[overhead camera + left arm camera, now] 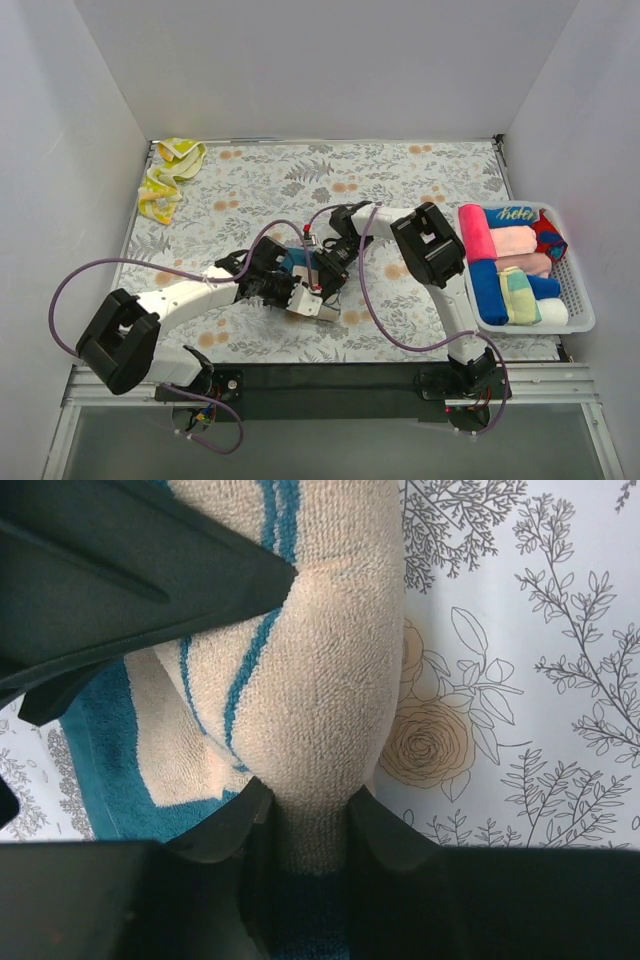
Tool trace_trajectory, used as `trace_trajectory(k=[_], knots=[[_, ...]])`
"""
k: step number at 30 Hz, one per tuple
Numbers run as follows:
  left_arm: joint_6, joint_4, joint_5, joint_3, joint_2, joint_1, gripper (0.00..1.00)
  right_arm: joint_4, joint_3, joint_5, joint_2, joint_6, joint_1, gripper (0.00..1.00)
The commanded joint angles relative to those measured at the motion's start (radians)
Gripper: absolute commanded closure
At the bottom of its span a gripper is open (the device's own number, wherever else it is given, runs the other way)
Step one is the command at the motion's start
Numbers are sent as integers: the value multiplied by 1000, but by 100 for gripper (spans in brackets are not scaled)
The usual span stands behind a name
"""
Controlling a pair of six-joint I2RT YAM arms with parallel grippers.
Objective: Roll the towels
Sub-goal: Roll the towel
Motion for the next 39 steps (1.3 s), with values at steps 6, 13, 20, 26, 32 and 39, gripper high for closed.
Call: trace_trajectory(k=[6, 13, 20, 26, 32, 39], knots=[[-132, -400, 209, 170, 184, 6, 96, 2, 26, 285, -174, -30, -118, 34], [-126, -572, 338, 319, 343, 79, 96, 38, -49, 386, -390, -64, -193, 25], [-100, -718, 441, 515, 593, 211, 92, 219, -240, 466, -607, -2, -172, 28], [-40, -804, 467, 669, 785, 268, 88, 307, -313, 579, -687, -24, -15, 29], [-14, -839, 465, 753, 885, 297, 84, 452, -389, 736, -693, -53, 155, 24], [-16, -845, 479, 778, 906, 316, 78, 634, -500, 833, -675, -100, 239, 30]])
